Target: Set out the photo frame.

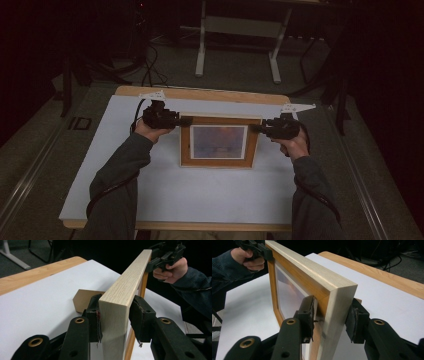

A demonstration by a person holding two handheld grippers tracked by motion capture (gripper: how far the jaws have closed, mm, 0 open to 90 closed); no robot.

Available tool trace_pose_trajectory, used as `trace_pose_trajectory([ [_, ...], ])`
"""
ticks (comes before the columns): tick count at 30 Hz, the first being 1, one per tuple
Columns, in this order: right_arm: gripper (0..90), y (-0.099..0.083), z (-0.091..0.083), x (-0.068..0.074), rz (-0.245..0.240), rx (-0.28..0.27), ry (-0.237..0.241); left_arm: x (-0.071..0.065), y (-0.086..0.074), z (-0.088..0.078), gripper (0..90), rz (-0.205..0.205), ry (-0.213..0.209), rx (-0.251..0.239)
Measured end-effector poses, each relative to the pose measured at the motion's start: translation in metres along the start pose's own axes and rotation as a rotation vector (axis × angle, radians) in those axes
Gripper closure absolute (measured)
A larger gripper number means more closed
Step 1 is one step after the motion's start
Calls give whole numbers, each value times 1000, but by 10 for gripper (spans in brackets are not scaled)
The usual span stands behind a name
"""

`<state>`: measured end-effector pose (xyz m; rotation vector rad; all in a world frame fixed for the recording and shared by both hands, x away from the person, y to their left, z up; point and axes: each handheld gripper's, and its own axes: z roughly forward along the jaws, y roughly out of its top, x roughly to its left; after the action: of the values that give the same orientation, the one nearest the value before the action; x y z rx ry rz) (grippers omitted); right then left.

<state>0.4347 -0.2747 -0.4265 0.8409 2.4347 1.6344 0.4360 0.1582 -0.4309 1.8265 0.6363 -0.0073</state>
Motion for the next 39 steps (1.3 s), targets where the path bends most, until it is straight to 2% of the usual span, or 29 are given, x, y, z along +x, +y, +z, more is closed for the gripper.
trace_pose_trajectory([
  [10, 587, -3, 0, 1, -7, 25, -23, 0, -2, 0, 577, -8, 9, -14],
  [17, 578, -6, -8, 3, -10, 12, -22, -1, -1, -9, 522, -3, 20, -29],
  [28, 578, -4, -21, 3, -12, 2, -36, -5, -5, -31, 517, 5, 42, -51],
  [39, 588, -6, -35, 5, -12, -2, -49, -13, -13, -68, 530, 15, 118, -75],
])
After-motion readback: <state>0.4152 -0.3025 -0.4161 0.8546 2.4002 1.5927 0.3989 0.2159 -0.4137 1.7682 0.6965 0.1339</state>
